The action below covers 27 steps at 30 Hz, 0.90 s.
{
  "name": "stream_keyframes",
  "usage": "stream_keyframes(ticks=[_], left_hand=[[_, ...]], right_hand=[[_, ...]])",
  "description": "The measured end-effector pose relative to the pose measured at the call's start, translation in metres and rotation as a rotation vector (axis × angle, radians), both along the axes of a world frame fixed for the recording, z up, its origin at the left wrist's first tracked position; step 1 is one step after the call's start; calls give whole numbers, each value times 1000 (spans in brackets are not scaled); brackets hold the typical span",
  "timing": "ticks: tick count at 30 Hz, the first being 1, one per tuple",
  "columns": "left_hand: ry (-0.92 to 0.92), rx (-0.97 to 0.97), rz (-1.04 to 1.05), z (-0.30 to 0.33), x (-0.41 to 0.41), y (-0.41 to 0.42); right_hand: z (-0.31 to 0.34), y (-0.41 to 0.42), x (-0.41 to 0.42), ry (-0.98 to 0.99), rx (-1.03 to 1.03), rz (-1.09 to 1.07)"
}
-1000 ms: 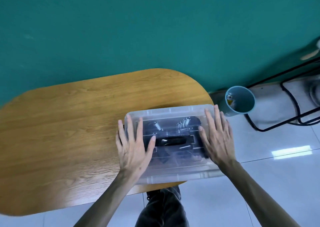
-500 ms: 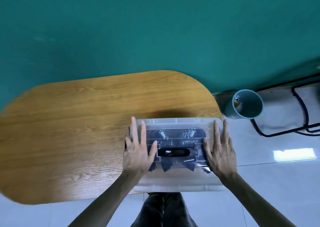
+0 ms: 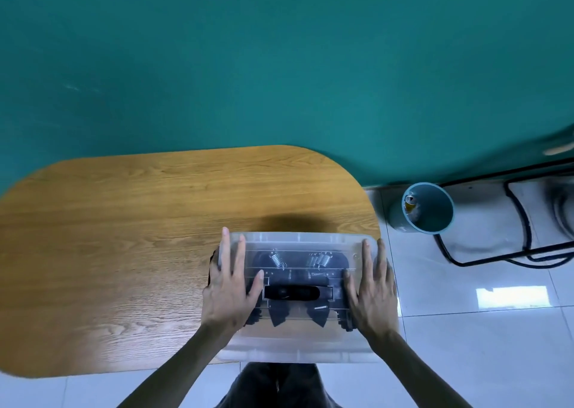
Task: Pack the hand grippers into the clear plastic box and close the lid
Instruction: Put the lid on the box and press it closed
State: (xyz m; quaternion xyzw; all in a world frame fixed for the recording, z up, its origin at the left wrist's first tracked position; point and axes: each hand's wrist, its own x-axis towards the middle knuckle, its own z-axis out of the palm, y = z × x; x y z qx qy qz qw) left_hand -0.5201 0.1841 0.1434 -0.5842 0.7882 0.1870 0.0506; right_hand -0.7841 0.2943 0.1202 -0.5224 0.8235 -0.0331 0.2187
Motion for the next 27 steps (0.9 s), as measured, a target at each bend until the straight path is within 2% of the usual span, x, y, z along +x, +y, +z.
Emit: stream_keyframes(ticks=[2, 4, 7, 12, 16, 22, 25, 27], left_hand=[[26, 10, 17, 1, 1, 0], [63, 7, 23, 1, 3, 0], [125, -21, 24, -3, 7, 1], [136, -44, 66, -12, 14, 11], [181, 12, 79, -11, 13, 9], [252, 25, 131, -13, 15, 8], [252, 30, 135, -13, 16, 8], [255, 28, 122, -14, 17, 9]], right_hand=[[6, -2, 1, -47, -91, -86], [15, -4, 1, -73, -140, -68], [13, -1, -4, -87, -140, -48], [13, 8, -1, -215, -230, -205], [17, 6, 4, -245, -257, -283], [3, 9, 2, -92, -146, -284], [2, 8, 7, 46, -162, -346], [3, 8, 9, 122, -196, -295]])
